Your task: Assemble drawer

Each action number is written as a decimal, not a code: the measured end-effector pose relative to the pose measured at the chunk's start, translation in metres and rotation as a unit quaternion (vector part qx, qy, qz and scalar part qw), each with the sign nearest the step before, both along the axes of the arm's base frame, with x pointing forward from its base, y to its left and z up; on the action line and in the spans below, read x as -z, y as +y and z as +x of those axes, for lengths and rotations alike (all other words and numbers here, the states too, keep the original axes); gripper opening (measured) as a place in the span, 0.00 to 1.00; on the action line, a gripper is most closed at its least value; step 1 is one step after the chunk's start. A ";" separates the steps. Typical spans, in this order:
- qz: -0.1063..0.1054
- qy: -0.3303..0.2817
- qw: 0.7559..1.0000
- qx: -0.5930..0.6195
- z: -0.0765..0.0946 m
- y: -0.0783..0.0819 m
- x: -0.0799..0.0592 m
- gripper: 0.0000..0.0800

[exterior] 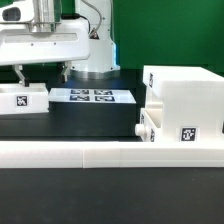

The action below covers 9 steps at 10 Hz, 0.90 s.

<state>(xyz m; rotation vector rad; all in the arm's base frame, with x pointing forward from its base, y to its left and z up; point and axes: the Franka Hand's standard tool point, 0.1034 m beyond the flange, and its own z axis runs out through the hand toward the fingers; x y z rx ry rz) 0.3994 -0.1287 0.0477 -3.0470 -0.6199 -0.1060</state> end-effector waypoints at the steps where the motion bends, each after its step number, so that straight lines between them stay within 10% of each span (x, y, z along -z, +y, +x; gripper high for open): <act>1: -0.003 -0.005 1.000 0.000 -0.001 -0.001 0.002 0.81; 9: -0.021 -0.030 0.999 0.002 -0.036 -0.004 0.044 0.81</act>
Offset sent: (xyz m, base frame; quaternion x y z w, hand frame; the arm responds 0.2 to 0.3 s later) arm -0.0289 -0.0020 -0.0276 -0.0398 0.0021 0.0159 0.9991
